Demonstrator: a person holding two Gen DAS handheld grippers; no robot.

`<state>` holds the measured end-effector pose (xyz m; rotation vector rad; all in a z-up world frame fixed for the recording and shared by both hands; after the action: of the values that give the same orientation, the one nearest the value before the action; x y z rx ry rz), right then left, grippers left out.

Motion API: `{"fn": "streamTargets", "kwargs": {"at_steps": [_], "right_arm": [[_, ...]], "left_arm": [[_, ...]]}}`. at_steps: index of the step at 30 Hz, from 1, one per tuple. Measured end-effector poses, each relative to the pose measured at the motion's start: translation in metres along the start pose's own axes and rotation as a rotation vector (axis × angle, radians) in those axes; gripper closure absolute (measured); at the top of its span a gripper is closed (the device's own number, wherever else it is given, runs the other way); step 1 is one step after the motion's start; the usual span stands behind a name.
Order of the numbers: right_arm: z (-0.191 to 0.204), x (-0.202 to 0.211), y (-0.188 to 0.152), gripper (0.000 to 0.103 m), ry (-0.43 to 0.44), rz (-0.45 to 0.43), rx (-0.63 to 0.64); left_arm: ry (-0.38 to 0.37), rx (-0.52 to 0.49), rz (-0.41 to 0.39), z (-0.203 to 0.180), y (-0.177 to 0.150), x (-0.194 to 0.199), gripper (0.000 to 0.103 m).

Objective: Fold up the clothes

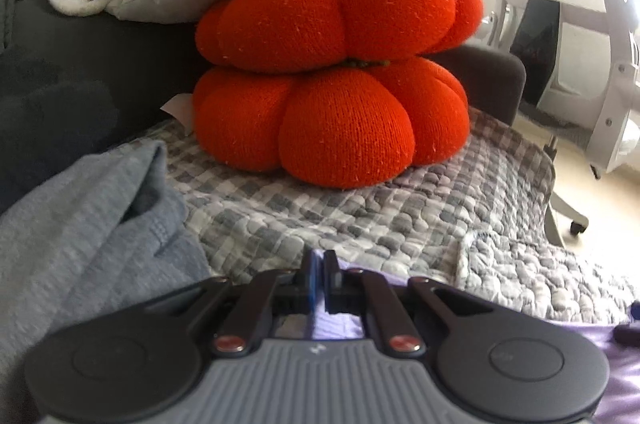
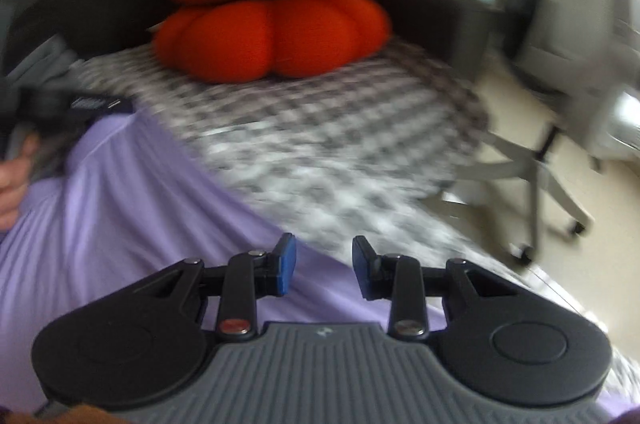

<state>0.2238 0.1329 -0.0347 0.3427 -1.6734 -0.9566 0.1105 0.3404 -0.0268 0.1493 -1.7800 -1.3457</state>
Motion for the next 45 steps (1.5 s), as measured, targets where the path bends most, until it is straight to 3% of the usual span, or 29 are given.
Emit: {"fn": "streamTargets", "kwargs": {"at_steps": [3, 4, 5, 6, 11, 15, 23, 26, 28, 31, 35, 41, 45], "right_arm": [[0.011, -0.008, 0.0, 0.07, 0.019, 0.032, 0.072], [0.012, -0.009, 0.001, 0.078, 0.024, 0.035, 0.085], [0.012, -0.007, 0.003, 0.096, 0.019, 0.032, 0.091], [0.011, -0.005, 0.006, 0.103, 0.013, 0.029, 0.097], [0.007, -0.003, 0.019, 0.103, -0.079, -0.054, 0.109], [0.012, -0.023, 0.012, 0.103, -0.165, -0.039, 0.143], [0.01, -0.021, 0.018, 0.102, -0.3, -0.103, 0.086], [0.013, -0.036, 0.012, 0.102, -0.357, -0.044, 0.146], [0.012, -0.035, 0.014, 0.099, -0.427, -0.05, 0.141], [-0.002, -0.003, 0.023, 0.09, -0.479, -0.117, -0.031], [-0.009, 0.067, 0.016, 0.073, -0.419, -0.194, -0.208], [0.018, 0.14, -0.041, 0.069, -0.392, -0.138, -0.209], [0.04, 0.16, -0.084, 0.069, -0.365, -0.111, -0.235]], "left_arm": [[-0.004, 0.002, 0.009, 0.001, -0.001, -0.003, 0.099], [-0.006, 0.005, 0.008, 0.001, 0.0, -0.002, 0.099], [-0.008, 0.009, 0.006, 0.002, 0.0, -0.002, 0.099], [-0.01, 0.013, 0.005, 0.002, 0.001, -0.001, 0.099], [-0.008, 0.009, 0.003, 0.002, -0.002, -0.003, 0.099], [0.052, -0.056, 0.035, 0.004, -0.009, -0.012, 0.098], [0.027, -0.029, 0.032, 0.009, -0.004, -0.006, 0.095], [0.023, -0.024, 0.033, 0.01, -0.004, -0.002, 0.094], [0.013, -0.029, 0.043, 0.009, -0.003, 0.002, 0.087], [-0.027, -0.047, 0.03, 0.007, 0.0, 0.02, 0.068], [-0.093, -0.036, 0.019, 0.009, 0.005, 0.052, 0.065], [-0.32, 0.097, 0.094, 0.034, 0.001, 0.095, 0.063], [-0.326, 0.094, 0.137, 0.058, -0.022, 0.125, 0.062]]}}
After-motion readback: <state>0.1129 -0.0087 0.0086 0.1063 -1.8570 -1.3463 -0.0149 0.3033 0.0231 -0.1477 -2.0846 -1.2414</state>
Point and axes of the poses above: each gripper's, at about its wrist camera, not at the fingertips, and x roughly against the way its jaws point, z to its left, y to its top, the point moved 8 cm from there along -x, roughly the way its jaws point, and after that the axes turned 1 degree about -x, right-handed, at the moved point
